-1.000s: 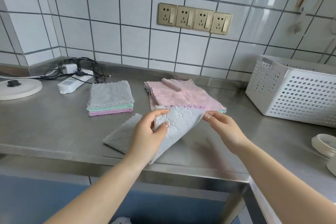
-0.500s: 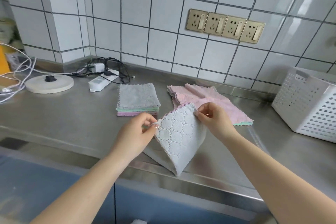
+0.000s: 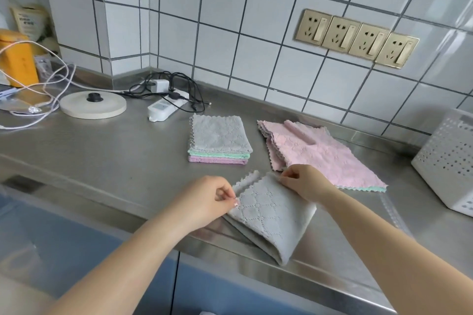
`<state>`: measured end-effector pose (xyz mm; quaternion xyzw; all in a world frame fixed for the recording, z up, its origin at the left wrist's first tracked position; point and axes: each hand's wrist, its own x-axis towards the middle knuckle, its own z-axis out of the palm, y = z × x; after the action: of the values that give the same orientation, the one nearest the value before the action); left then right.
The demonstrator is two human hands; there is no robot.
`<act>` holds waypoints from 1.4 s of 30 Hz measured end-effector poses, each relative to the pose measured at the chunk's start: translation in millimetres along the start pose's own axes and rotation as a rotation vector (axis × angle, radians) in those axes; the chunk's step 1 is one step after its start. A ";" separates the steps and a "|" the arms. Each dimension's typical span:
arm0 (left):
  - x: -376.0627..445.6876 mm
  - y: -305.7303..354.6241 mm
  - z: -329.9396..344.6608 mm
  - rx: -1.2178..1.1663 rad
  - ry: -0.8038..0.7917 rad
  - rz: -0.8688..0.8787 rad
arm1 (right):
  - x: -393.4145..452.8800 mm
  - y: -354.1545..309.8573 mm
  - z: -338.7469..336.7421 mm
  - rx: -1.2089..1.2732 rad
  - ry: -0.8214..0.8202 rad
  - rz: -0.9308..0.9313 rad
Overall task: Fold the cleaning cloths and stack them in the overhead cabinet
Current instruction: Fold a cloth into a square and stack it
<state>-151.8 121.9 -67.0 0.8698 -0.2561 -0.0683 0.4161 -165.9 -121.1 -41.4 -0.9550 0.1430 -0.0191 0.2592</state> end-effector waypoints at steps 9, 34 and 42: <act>-7.2 -6.9 -2.7 0.127 -0.006 0.171 | 4.1 2.2 7.6 0.051 0.053 -0.024; -8.0 -29.9 2.9 0.389 0.203 0.423 | 9.9 -3.7 33.8 -0.162 0.237 -0.246; -9.4 -31.2 0.3 0.413 0.199 0.389 | 20.1 -10.7 34.0 -0.341 0.220 -0.252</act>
<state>-147.9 142.7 -91.8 0.8731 -0.3843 0.1518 0.2588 -140.1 -101.3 -66.2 -0.9874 0.0513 -0.1308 0.0723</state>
